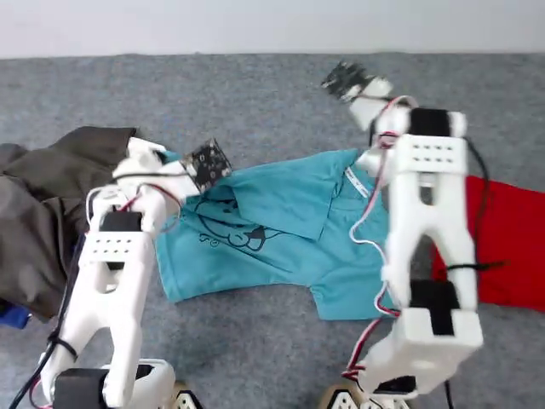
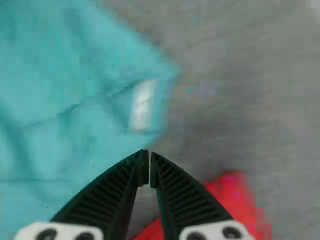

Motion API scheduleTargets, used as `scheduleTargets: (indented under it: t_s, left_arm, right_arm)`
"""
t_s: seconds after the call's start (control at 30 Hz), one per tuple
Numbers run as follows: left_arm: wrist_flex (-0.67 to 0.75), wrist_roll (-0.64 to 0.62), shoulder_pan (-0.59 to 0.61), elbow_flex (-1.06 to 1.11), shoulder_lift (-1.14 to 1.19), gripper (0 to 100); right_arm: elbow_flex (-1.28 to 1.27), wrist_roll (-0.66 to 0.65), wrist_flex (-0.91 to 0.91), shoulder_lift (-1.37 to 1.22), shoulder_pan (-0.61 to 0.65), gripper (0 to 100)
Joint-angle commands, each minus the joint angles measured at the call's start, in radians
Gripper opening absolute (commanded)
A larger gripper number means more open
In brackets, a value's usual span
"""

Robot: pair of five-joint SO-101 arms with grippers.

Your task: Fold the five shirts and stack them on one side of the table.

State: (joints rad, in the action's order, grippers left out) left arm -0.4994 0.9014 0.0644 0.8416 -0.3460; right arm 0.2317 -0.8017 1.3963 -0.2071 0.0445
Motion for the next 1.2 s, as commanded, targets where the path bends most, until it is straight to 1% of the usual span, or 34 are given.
scheduleTargets:
  t_s: [0.0,0.07,0.2,0.27,0.4,0.53,0.83,0.9,1.0,1.17]
  left_arm:
    - [-0.011,0.017,-0.003,0.044,0.000,1]
    - [-0.011,0.015,-0.003,0.074,0.000,1]
    - [-0.011,0.014,0.017,0.110,0.000,1]
    - [-0.011,0.011,0.031,0.119,0.000,1]
    - [-0.011,-0.054,0.057,0.125,0.000,1]
    - [-0.011,-0.098,0.068,0.127,0.000,1]
    - [-0.008,-0.101,0.066,0.127,0.000,1]
    - [-0.008,-0.101,0.066,0.127,0.000,1]
    - [-0.008,-0.101,0.066,0.127,0.002,1]
    - [-0.008,-0.101,0.068,0.127,0.006,1]
  right_arm:
    - [0.009,0.126,0.107,-0.061,0.085,1.3]
    - [0.011,0.176,0.142,-0.108,0.136,3.7]
    - [0.011,0.284,0.166,-0.173,0.214,16.5]
    - [0.011,0.308,0.163,-0.188,0.243,19.0]
    - [0.011,0.310,0.134,-0.228,0.294,19.0]
    - [0.031,0.311,0.093,-0.286,0.312,19.0]
    - [0.169,0.313,0.122,-0.460,0.318,18.8]
    - [0.199,0.313,0.122,-0.501,0.317,15.6]
    - [0.249,0.311,0.124,-0.538,0.315,7.6]
    - [0.322,0.305,0.125,-0.541,0.282,6.0]
